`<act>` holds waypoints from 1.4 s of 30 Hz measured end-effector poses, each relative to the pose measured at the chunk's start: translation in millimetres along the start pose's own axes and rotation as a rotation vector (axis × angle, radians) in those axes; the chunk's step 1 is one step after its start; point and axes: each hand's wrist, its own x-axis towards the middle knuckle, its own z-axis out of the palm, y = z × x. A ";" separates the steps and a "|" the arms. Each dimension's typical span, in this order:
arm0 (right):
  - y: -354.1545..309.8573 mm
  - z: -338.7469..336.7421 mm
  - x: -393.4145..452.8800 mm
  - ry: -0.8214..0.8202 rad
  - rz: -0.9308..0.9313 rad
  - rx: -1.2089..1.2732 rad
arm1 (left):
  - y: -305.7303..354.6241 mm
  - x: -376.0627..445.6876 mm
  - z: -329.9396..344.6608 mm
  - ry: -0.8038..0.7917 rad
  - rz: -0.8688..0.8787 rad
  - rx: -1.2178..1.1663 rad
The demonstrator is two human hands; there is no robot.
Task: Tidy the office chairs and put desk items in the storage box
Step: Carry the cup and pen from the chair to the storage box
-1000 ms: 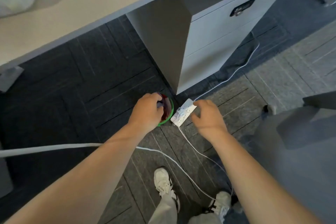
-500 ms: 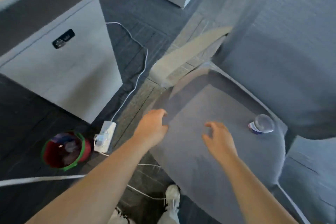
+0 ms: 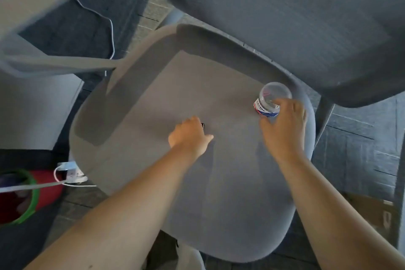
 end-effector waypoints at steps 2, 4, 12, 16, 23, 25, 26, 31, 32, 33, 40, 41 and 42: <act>5.2 3.5 8.9 0.043 0.023 -0.014 | 5.2 8.7 8.6 0.013 -0.016 0.110; 9.1 6.5 19.2 0.040 0.044 -0.019 | 7.8 16.0 12.3 0.036 -0.010 0.162; 7.0 21.9 57.5 -0.131 0.123 0.047 | 11.4 25.5 -13.7 0.121 0.150 0.022; -10.6 21.7 54.8 -0.118 0.070 0.033 | 7.8 18.1 -35.6 0.179 0.177 -0.064; -110.6 -12.3 20.1 -0.148 -0.297 0.133 | -25.1 -39.9 -117.4 0.359 0.159 -0.236; -151.2 -27.3 3.7 -0.165 -0.420 0.156 | -45.9 -64.2 -145.9 0.440 0.137 -0.238; -171.8 -36.0 -5.9 -0.178 -0.482 0.168 | -57.0 -77.1 -159.6 0.489 0.122 -0.242; -269.6 -77.1 -63.7 -0.248 -0.729 0.194 | -110.0 -157.5 -225.3 0.733 0.071 -0.308; -287.7 -83.5 -76.6 -0.267 -0.773 0.200 | -122.1 -174.8 -236.9 0.777 0.053 -0.328; -305.3 -89.1 -90.3 -0.287 -0.819 0.201 | -135.2 -191.6 -247.5 0.822 0.032 -0.354; -409.3 -104.5 -199.7 -0.422 -1.104 0.167 | -240.8 -296.9 -291.8 1.050 -0.173 -0.440; -422.1 -101.9 -216.1 -0.438 -1.137 0.164 | -258.1 -310.5 -296.2 1.084 -0.207 -0.452; -434.6 -98.9 -232.7 -0.456 -1.168 0.158 | -276.4 -323.5 -300.1 1.114 -0.239 -0.467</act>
